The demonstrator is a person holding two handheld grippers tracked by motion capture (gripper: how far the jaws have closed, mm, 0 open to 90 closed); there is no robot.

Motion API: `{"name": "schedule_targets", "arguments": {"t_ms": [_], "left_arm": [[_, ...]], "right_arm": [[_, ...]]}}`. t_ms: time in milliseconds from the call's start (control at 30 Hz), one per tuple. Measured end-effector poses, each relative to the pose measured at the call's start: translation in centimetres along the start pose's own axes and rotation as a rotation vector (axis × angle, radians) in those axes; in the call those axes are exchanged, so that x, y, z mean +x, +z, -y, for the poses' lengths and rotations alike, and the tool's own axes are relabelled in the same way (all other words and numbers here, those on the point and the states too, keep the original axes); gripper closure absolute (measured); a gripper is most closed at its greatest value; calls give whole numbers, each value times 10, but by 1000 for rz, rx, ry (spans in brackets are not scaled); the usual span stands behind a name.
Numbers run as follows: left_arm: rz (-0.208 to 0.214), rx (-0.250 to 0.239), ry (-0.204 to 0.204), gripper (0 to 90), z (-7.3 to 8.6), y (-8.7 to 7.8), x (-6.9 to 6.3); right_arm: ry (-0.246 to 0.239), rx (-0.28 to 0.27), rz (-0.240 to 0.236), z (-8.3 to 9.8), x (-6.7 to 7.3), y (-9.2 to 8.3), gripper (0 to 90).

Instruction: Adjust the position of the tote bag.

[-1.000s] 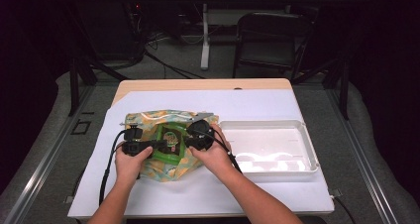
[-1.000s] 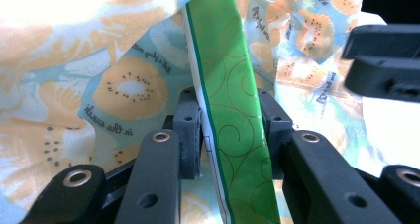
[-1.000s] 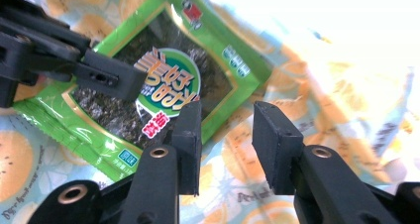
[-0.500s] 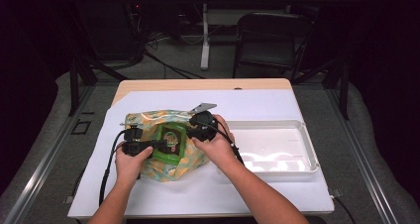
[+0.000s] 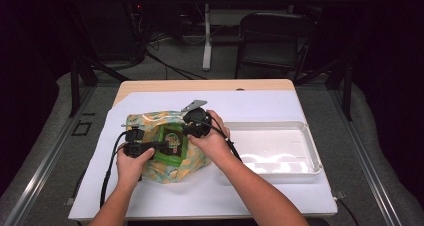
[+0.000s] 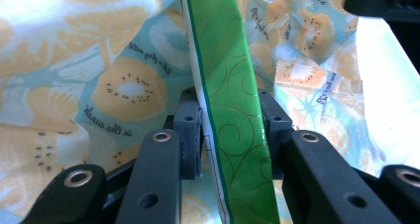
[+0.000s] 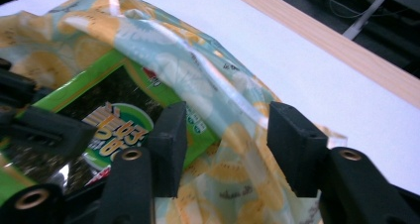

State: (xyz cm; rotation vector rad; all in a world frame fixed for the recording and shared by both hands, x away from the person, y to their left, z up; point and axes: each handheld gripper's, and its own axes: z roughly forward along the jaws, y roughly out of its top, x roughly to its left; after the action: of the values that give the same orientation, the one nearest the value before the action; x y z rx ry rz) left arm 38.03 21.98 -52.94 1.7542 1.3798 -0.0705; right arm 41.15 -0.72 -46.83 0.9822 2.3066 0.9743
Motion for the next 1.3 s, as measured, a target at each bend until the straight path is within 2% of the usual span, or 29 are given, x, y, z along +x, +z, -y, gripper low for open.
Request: {"name": "schedule_targets", "arguments": {"t_ms": [67, 167, 333, 500, 933, 1300], "left_arm": [[-2, -3, 3, 693, 0, 0, -1], [-2, 0, 11, 694, 0, -1, -1], [-2, -11, 15, 699, 1, -4, -3], [-6, -23, 35, 708, 3, -9, -9], [-19, -65, 79, 716, 10, -24, -18], [-26, -126, 73, 717, 16, -41, -17]], "right_arm": [[-11, 12, 8, -3, 0, 4, 544], [-39, 41, 17, -6, 0, 9, 652], [-38, 65, 8, -7, 0, 14, 807], [-29, 65, 5, -10, -2, 17, 863], [-11, 81, 4, -16, -3, 30, 887], [-11, 105, -8, -13, -4, 39, 861]]}}
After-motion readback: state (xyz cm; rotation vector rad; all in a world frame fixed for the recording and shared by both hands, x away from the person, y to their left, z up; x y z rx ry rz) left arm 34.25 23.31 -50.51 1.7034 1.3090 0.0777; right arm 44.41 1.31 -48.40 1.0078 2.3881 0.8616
